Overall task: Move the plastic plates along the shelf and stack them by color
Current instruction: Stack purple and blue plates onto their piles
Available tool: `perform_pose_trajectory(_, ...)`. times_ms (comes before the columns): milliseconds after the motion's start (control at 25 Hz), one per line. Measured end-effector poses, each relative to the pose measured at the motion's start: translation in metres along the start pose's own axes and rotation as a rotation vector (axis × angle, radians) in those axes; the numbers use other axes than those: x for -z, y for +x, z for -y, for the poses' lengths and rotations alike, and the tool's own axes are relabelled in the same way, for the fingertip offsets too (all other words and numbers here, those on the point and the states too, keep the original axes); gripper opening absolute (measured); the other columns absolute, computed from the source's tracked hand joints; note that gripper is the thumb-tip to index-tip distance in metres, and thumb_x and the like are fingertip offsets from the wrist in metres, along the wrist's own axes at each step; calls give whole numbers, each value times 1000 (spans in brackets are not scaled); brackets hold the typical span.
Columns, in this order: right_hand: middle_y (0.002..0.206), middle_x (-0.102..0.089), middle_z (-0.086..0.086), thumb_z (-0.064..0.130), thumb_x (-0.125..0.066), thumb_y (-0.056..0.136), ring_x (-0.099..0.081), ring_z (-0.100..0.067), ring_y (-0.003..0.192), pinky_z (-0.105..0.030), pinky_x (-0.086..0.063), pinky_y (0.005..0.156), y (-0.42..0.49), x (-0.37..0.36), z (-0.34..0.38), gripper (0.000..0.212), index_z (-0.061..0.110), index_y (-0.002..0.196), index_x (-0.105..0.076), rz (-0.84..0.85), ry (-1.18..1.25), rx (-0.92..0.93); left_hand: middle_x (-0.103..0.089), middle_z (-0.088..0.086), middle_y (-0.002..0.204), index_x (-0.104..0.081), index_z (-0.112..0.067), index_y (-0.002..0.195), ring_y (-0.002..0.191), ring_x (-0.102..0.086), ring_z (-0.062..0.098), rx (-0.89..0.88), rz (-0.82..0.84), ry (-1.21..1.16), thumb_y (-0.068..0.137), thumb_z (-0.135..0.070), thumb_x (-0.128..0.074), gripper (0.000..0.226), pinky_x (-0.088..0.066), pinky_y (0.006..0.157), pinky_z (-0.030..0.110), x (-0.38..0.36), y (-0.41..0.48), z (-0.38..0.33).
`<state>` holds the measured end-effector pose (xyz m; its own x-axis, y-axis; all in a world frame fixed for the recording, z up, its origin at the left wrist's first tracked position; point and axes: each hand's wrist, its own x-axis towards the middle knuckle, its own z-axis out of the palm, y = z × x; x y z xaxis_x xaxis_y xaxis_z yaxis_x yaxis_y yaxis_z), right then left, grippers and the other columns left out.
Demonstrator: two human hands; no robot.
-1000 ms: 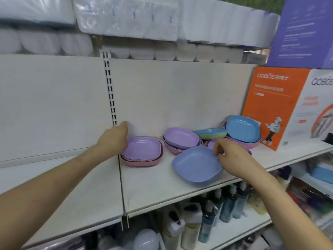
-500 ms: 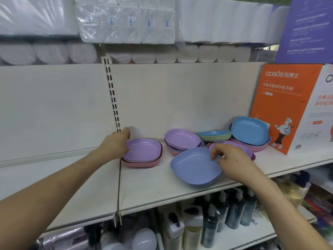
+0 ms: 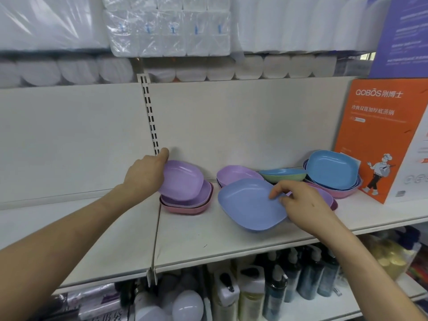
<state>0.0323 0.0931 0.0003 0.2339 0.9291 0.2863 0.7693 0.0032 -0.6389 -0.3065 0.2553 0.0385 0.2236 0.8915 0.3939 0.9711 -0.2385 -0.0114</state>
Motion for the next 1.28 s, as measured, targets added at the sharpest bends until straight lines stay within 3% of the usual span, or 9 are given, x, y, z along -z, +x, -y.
perform_pose_trajectory(120,105,-68,13,-1,-46,93,-59,-4,86,-21,-43,70,5,-11,11,43,33,96,-74,-31,79,30,-63,7,94,-60,-15,93,55,-70,27,110,124,-323,88,4,-35,32,-52,58,29,8,-7,20)
perform_pose_trajectory(200,106,-66,11,-2,-41,94,-55,-1,78,-23,-41,67,6,-23,25,47,30,103,-74,-40,167,32,-62,9,106,-67,-11,96,63,-72,29,170,133,-516,96,0,-35,33,-54,60,30,10,-18,39)
perform_pose_trajectory(360,105,-66,5,1,-46,94,-55,-6,73,-27,-43,81,8,-56,76,44,26,119,-70,-26,238,98,-68,11,102,-61,-12,105,79,-71,28,252,86,-688,94,-13,-61,11,-59,77,42,16,-57,92)
perform_pose_trajectory(520,134,-64,-1,19,-68,93,-59,-16,107,-28,-42,92,-6,-107,156,48,23,140,-60,27,222,152,-51,2,126,-52,-19,137,104,-60,26,281,64,-632,87,-22,-77,56,-50,87,36,37,-113,181)
perform_pose_trajectory(640,144,-57,0,32,-75,90,-51,-21,132,-30,-38,98,-35,-153,227,59,26,145,-54,114,252,197,-51,4,126,-48,-21,148,106,-57,24,332,13,-635,90,-17,-73,64,-48,95,38,57,-166,258)
perform_pose_trajectory(840,151,-48,5,39,-77,88,-47,-20,136,-37,-41,99,-98,-237,352,70,30,150,-45,259,336,304,-62,2,104,-55,-26,145,78,-57,5,453,-105,-576,94,-3,-58,56,-39,64,14,101,-270,381)
perform_pose_trajectory(920,152,-45,4,41,-76,88,-46,-22,136,-39,-42,99,-124,-274,401,73,31,152,-41,295,353,338,-61,1,101,-56,-24,145,73,-54,0,493,-143,-533,93,-1,-57,56,-38,63,9,122,-311,428)
perform_pose_trajectory(1080,155,-45,1,45,-74,88,-47,-26,135,-42,-44,100,-167,-342,489,78,30,154,-35,363,318,418,-64,1,119,-54,-22,145,88,-60,15,592,-206,-475,89,-12,-72,60,-43,81,28,156,-388,519)
perform_pose_trajectory(1280,158,-43,-1,51,-71,86,-46,-27,139,-45,-44,104,-185,-405,578,84,27,157,-32,417,233,498,-55,2,138,-48,-24,149,107,-55,19,721,-219,-448,87,-12,-71,67,-46,83,33,183,-449,618)
